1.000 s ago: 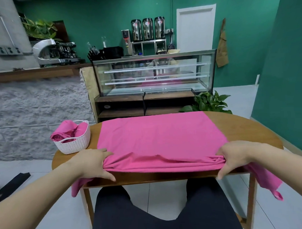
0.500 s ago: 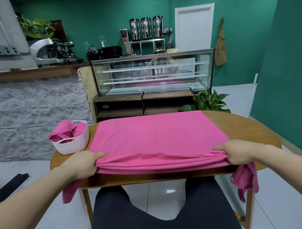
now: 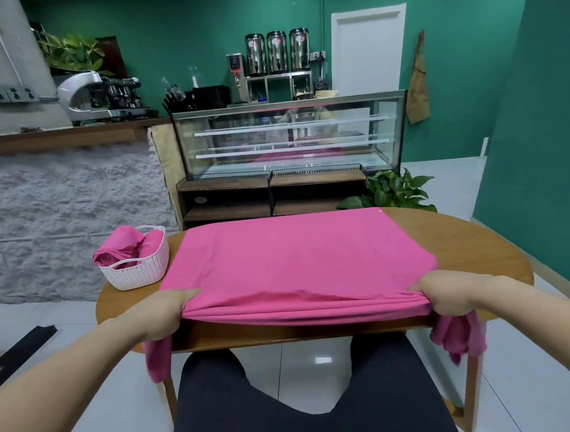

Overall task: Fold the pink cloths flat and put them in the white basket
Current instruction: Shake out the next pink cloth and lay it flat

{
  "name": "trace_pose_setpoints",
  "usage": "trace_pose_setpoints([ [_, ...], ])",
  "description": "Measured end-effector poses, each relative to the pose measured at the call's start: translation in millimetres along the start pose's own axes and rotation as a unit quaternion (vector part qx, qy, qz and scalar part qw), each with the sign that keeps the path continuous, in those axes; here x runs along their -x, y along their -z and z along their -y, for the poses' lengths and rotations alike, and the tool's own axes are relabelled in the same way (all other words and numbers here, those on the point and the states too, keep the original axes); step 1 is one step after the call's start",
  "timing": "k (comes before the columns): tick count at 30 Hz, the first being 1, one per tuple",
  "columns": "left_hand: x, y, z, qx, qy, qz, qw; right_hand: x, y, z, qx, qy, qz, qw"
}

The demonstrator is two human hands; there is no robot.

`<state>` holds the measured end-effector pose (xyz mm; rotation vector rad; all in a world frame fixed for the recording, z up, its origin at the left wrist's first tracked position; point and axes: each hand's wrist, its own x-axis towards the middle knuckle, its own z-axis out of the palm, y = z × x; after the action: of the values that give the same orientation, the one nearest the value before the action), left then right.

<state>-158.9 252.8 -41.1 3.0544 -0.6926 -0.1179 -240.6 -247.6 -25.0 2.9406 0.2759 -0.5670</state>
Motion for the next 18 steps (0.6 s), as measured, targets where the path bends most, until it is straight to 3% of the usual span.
trace_pose_setpoints([
  [6,1,-1,-3,-0.126,0.018,-0.029,0.991,1,-7,-8,-0.040,0.023,-0.035,0.998],
  [9,1,0,-6,-0.150,0.019,-0.014,0.988,5,-9,-14,-0.015,0.060,-0.040,0.997],
  [12,-3,-4,-9,-0.170,0.028,0.031,0.985,3,-9,-11,0.072,0.034,-0.031,0.996],
  [15,-12,-11,1,-0.141,0.005,-0.010,0.990,-6,-12,-14,0.086,-0.009,-0.021,0.996],
  [18,-12,-12,12,-0.002,0.010,-0.021,1.000,-8,-11,-24,0.045,-0.019,-0.026,0.998],
])
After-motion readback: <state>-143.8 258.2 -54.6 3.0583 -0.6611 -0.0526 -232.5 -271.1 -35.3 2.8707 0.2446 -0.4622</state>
